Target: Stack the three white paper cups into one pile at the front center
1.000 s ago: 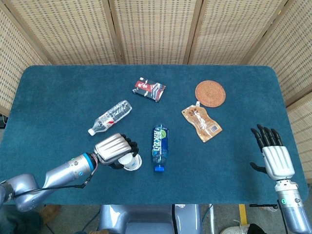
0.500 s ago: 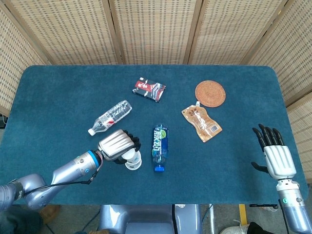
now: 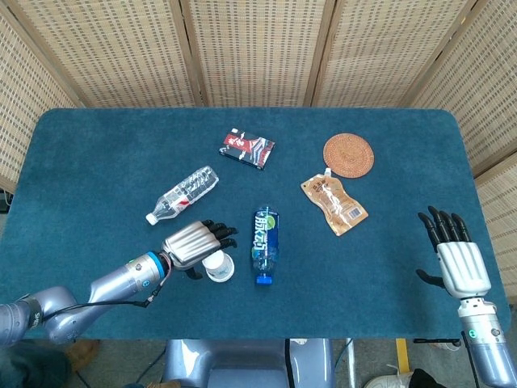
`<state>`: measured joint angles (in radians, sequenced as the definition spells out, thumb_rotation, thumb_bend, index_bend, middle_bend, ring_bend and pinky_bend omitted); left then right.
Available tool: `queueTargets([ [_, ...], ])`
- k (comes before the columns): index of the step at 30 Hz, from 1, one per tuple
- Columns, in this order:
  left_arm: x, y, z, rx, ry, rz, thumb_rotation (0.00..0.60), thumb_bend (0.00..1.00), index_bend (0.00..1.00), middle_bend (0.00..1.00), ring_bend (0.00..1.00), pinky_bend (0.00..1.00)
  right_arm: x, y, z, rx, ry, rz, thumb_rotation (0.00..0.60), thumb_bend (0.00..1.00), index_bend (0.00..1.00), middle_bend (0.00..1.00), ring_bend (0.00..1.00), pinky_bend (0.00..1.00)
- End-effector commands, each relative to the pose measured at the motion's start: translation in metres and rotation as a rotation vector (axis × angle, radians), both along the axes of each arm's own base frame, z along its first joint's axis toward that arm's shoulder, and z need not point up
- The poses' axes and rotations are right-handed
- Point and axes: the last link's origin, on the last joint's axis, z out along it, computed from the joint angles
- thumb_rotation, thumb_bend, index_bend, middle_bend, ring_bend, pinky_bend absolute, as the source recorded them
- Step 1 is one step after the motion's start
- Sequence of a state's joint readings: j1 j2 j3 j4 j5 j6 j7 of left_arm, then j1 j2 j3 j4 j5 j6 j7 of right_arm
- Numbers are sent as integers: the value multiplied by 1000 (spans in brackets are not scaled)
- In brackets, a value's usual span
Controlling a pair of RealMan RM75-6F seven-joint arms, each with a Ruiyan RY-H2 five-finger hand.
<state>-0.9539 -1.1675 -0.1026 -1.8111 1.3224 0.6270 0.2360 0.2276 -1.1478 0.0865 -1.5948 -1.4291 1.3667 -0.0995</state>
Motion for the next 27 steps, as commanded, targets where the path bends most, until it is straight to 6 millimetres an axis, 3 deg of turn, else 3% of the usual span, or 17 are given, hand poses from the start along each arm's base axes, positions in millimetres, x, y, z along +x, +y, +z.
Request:
queueTargets([
  [1, -1, 0, 4, 6, -16, 23, 600, 0, 0, 0, 0, 8, 1, 1, 0, 0, -1, 2, 600, 0, 15, 0, 0, 0],
  [3, -2, 1, 10, 27, -40, 41, 600, 0, 0, 0, 0, 0, 1, 1, 1, 1, -2, 4, 600, 0, 15, 0, 0, 0],
  [9, -31, 6, 50, 267, -162, 177, 600, 0, 0, 0, 0, 0, 4, 5, 2, -4, -8, 20, 600, 0, 16, 0, 0, 0],
  [12, -59, 2, 70, 476, -177, 256, 600, 0, 0, 0, 0, 0, 4, 6, 3, -8, -10, 26, 600, 0, 16, 0, 0, 0],
  [21, -149, -54, 98, 761, -281, 634, 600, 0, 0, 0, 0, 0, 3, 8, 2, -35, 0, 34, 600, 0, 15, 0, 0, 0],
  [27, -180, -84, 100, 805, -274, 704, 600, 0, 0, 0, 0, 0, 1, 6, 2, -51, 8, 31, 600, 0, 7, 0, 0, 0],
])
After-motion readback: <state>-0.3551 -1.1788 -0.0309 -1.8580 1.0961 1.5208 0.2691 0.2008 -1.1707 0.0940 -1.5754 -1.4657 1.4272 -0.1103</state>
